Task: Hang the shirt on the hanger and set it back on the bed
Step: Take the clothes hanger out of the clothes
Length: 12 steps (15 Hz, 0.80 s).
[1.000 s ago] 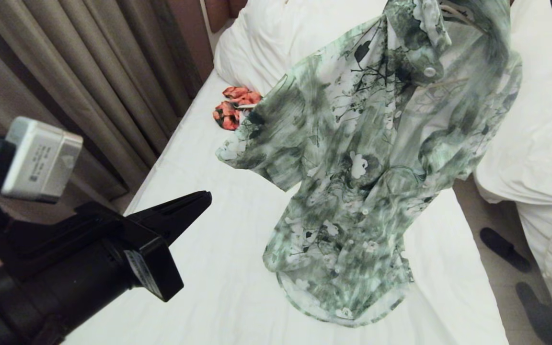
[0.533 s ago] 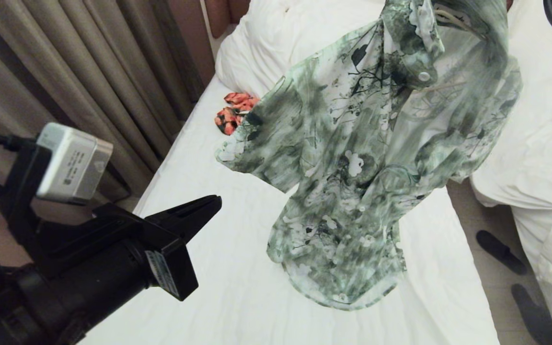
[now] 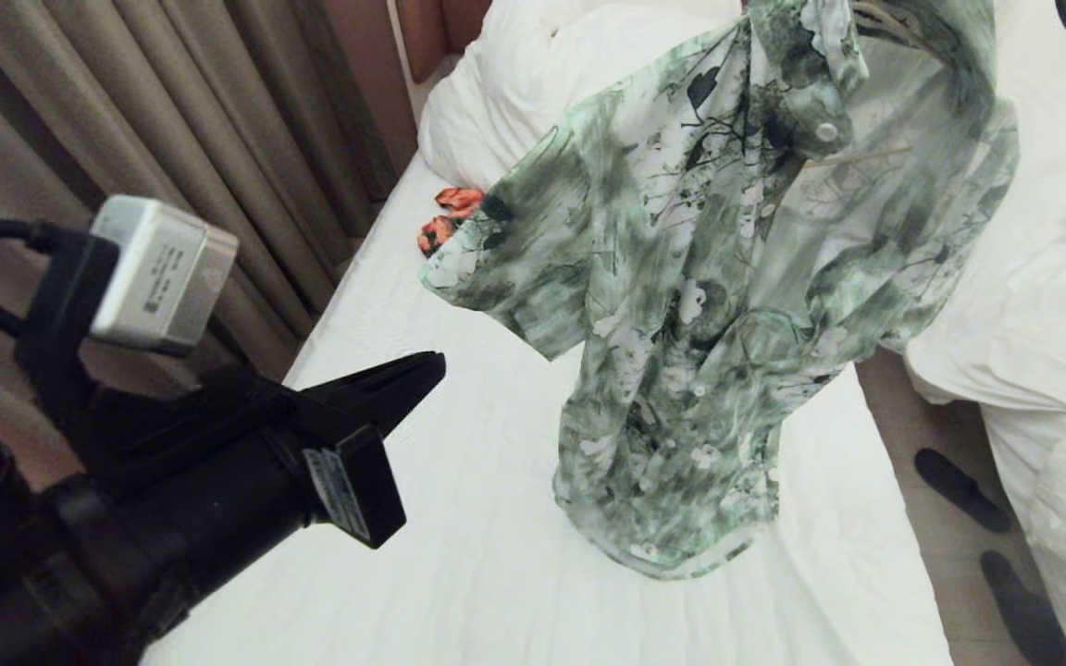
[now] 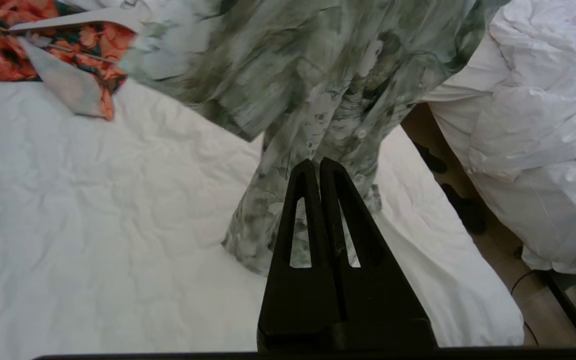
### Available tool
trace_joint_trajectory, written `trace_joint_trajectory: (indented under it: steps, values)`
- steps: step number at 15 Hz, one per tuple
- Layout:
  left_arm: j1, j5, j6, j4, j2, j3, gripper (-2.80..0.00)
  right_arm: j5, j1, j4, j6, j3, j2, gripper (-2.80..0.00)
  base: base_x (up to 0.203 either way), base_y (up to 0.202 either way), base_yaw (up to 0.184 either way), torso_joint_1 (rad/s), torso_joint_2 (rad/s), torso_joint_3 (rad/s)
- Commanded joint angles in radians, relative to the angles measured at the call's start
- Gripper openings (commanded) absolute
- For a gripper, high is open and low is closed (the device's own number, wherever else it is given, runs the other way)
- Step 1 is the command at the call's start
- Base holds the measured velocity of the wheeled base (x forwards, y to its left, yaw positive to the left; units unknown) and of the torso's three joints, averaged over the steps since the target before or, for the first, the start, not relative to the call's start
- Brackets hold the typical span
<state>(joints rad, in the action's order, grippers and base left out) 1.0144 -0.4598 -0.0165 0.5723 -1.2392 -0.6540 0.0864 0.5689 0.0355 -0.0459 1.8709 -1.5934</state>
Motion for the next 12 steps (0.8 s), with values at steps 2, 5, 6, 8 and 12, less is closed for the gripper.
trace_joint_trajectory:
  steps: [2,5,6,8,12]
  values:
    - [0.023,-0.003,0.002,0.004,-0.116,-0.068,-2.80,0.003,-0.004,0.024,-0.002,-0.002,0.000,-2.80,0.000,0.000,0.000,0.000,0.00,0.000]
    - [-0.011,0.013,0.009,0.003,-0.167,-0.180,-2.80,0.002,-0.027,0.103,-0.004,0.001,0.001,-2.80,0.000,0.000,0.000,0.000,0.00,0.000]
    - [-0.042,0.045,0.015,0.003,-0.175,-0.193,-2.80,0.001,-0.038,0.105,-0.005,0.001,-0.002,-2.80,0.000,0.000,0.000,0.000,0.00,0.000]
    - [-0.102,0.097,0.039,0.004,-0.188,-0.201,-2.80,0.000,-0.044,0.106,-0.005,0.001,-0.002,-2.80,0.000,0.000,0.000,0.000,0.00,0.000]
    - [-0.162,0.190,0.046,0.020,-0.243,-0.228,-2.80,-0.002,-0.046,0.110,-0.022,0.007,-0.005,-2.80,0.000,0.000,0.000,0.000,0.00,0.000]
